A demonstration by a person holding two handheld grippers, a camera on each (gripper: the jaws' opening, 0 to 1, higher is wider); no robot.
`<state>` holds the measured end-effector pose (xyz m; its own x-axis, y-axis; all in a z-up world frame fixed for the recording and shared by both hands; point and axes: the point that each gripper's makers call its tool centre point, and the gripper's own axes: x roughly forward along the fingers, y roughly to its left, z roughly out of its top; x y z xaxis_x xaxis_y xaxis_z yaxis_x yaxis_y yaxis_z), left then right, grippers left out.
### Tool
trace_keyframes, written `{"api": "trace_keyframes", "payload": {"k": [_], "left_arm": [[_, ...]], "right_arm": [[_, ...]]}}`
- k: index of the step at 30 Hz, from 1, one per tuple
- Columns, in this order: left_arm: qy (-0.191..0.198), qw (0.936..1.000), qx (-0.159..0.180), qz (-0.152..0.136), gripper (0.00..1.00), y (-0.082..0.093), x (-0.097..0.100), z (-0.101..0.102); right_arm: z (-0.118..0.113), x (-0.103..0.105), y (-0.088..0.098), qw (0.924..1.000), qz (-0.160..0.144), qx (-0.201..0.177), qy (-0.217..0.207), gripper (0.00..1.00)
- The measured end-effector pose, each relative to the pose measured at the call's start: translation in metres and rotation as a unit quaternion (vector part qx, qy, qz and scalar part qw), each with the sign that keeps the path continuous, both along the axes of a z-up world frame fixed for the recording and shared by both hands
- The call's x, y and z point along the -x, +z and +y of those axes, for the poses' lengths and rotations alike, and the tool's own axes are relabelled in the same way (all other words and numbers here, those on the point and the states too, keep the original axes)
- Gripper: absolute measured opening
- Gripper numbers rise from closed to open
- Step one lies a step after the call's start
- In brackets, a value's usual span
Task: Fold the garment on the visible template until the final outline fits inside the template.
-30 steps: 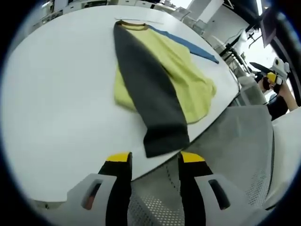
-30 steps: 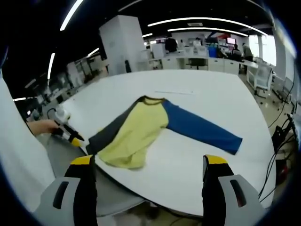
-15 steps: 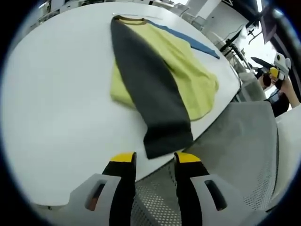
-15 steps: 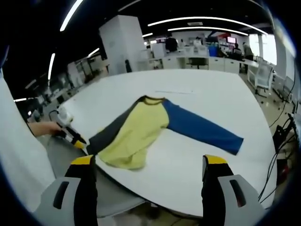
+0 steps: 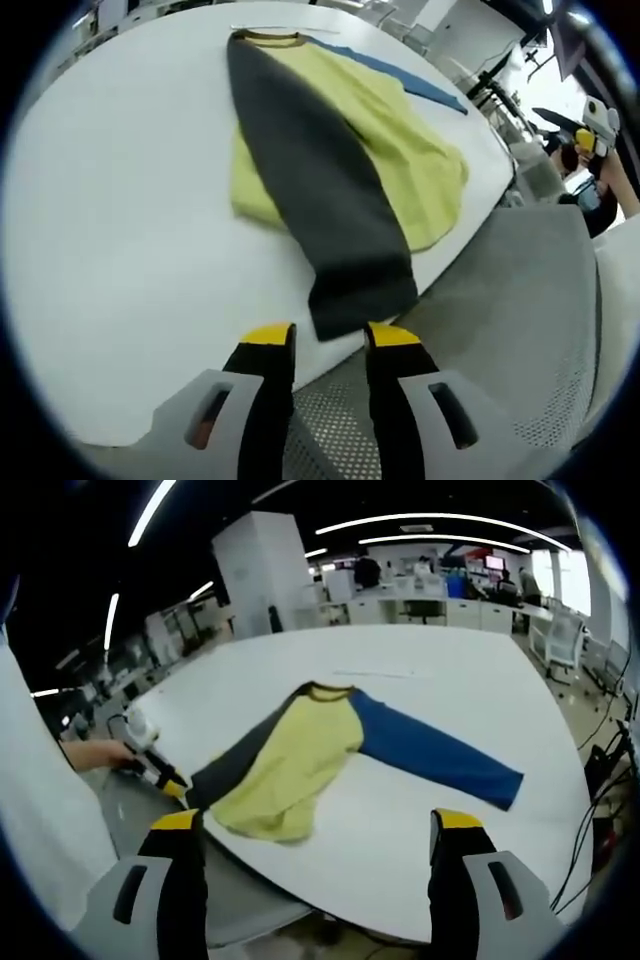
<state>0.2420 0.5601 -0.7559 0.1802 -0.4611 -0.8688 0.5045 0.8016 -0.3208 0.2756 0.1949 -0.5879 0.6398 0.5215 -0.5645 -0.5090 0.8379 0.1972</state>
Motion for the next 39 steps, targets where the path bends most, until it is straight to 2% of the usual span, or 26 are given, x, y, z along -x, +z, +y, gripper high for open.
{"api": "trace_keyframes", "payload": {"k": [33, 39], "left_arm": [[-0.016, 0.9998, -0.006, 0.000, 0.10, -0.009, -0.003, 0.004], [-0.010, 0.9998, -0.015, -0.005, 0.03, -0.011, -0.005, 0.008]], "right_arm": [[0.000, -0.001, -0.001, 1.0000, 0.004, -0.002, -0.004, 0.91], [-0.001, 0.000, 0.000, 1.0000, 0.003, -0.001, -0.005, 0.91]]}}
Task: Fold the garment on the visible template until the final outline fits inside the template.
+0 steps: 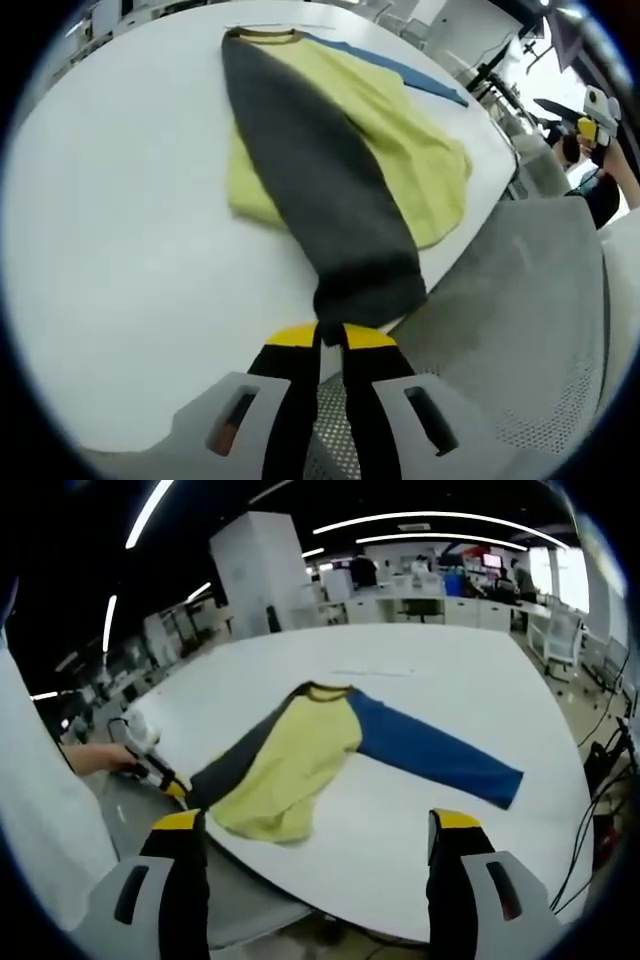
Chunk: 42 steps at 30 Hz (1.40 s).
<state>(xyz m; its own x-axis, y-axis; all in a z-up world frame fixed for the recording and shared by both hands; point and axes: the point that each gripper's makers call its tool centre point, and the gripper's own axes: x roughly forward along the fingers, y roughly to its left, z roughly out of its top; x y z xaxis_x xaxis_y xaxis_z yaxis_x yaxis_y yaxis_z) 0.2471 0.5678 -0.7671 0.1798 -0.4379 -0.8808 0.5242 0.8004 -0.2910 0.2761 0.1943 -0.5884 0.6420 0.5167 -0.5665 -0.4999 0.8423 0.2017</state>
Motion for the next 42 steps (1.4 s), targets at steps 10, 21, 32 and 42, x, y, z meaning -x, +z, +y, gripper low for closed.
{"api": "trace_keyframes", "payload": {"k": [10, 21, 32, 42], "left_arm": [[0.004, 1.0000, -0.003, 0.000, 0.00, -0.0008, -0.0008, 0.0002], [0.003, 1.0000, -0.007, -0.006, 0.00, -0.0002, 0.0001, -0.0003], [0.009, 0.9999, -0.011, -0.005, 0.00, 0.0010, 0.0002, 0.0035], [0.019, 0.9997, -0.008, -0.010, 0.00, 0.0078, -0.0017, 0.0050]], "right_arm": [[-0.0009, 0.0008, 0.0006, 1.0000, 0.000, 0.001, -0.002, 0.91], [0.0001, 0.0012, 0.0022, 1.0000, -0.002, 0.002, -0.002, 0.91], [-0.0010, 0.0033, 0.0030, 1.0000, -0.003, 0.002, -0.003, 0.90], [-0.0009, 0.0039, 0.0042, 1.0000, -0.007, 0.000, -0.004, 0.90]]}}
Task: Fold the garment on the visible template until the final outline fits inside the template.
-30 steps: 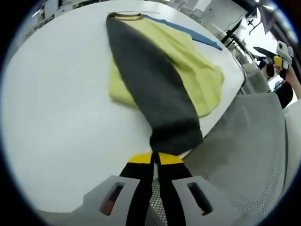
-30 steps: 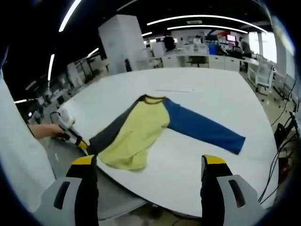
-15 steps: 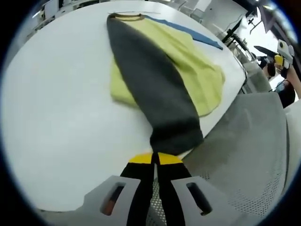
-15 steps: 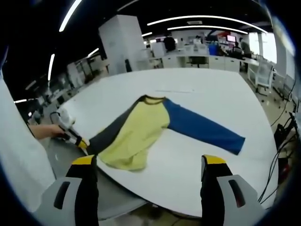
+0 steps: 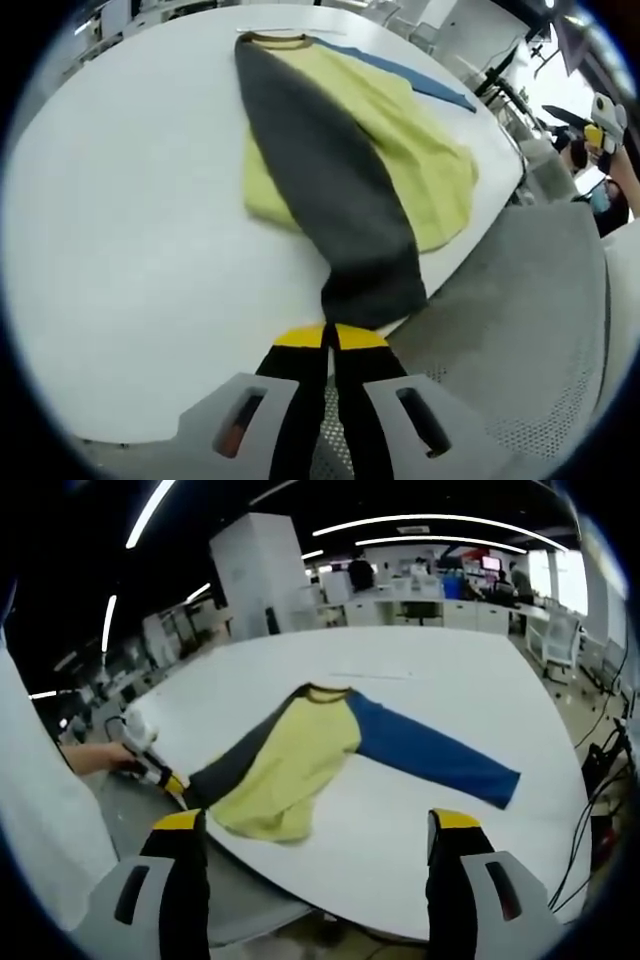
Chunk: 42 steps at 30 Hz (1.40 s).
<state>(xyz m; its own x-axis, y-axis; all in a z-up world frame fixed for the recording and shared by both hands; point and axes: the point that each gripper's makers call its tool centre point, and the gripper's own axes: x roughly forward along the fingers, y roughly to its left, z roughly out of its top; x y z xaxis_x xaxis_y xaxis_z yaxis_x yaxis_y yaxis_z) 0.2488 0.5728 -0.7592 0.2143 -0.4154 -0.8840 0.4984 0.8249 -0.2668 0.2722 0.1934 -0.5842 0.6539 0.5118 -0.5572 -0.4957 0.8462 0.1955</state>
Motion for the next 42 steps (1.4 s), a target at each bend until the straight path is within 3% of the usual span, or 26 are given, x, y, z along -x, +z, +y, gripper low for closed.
{"api": "trace_keyframes", "payload": {"k": [14, 26, 42], "left_arm": [[0.014, 0.9997, 0.014, -0.013, 0.00, 0.027, -0.001, -0.003], [0.026, 0.9992, 0.012, -0.026, 0.00, 0.040, -0.004, 0.008], [0.025, 0.9988, 0.015, -0.041, 0.00, 0.059, -0.007, 0.007]], "right_arm": [[-0.001, 0.004, 0.000, 1.0000, -0.004, -0.001, -0.002, 0.90], [-0.001, 0.009, 0.001, 0.9999, -0.011, -0.004, -0.005, 0.90], [-0.005, 0.015, 0.003, 0.9998, -0.014, -0.004, -0.010, 0.89]]}}
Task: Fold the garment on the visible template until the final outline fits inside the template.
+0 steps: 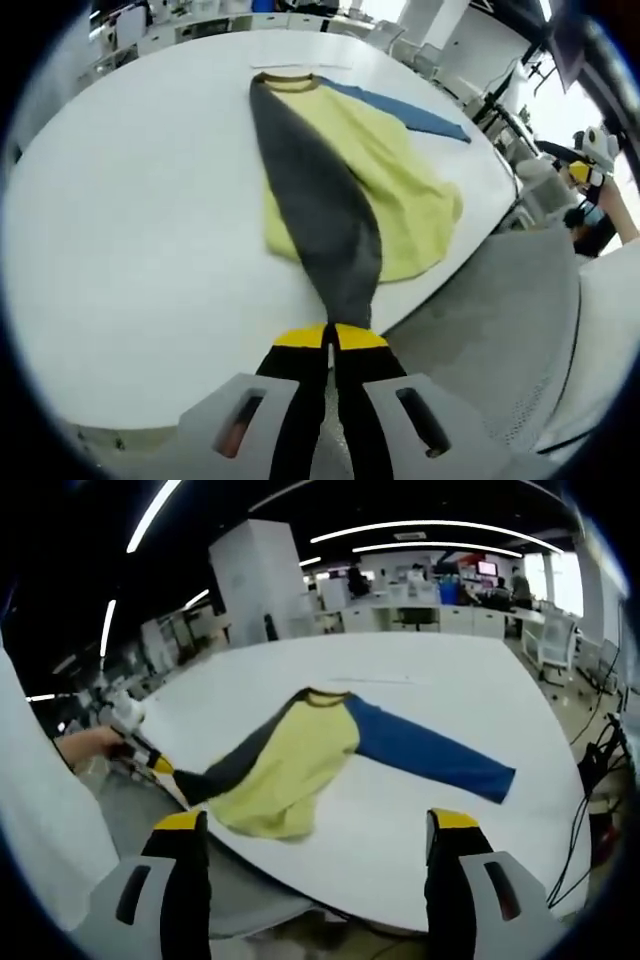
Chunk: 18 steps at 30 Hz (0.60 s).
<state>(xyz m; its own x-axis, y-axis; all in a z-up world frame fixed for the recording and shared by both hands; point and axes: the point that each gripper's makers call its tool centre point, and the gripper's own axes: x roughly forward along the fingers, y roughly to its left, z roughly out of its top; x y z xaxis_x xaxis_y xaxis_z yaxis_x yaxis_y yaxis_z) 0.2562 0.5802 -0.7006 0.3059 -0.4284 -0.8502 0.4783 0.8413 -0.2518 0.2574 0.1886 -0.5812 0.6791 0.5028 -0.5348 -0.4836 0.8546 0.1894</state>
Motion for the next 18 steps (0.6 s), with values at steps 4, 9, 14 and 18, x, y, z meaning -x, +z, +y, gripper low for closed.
{"api": "trace_keyframes", "payload": {"k": [4, 9, 14, 18], "left_arm": [[0.000, 1.0000, -0.001, -0.005, 0.00, 0.006, -0.002, 0.002], [0.002, 0.9999, -0.002, -0.011, 0.00, 0.013, -0.006, 0.004], [0.012, 0.9998, -0.002, -0.018, 0.00, 0.021, -0.011, 0.007], [0.026, 0.9995, -0.003, -0.016, 0.00, 0.020, -0.013, 0.015]], "right_arm": [[-0.001, 0.001, 0.000, 1.0000, -0.001, 0.000, 0.000, 0.89], [-0.002, 0.002, 0.000, 1.0000, -0.001, -0.001, -0.003, 0.89], [-0.004, 0.004, 0.001, 1.0000, -0.002, -0.001, -0.005, 0.88], [-0.005, 0.005, 0.000, 1.0000, -0.001, -0.001, -0.007, 0.88]]}}
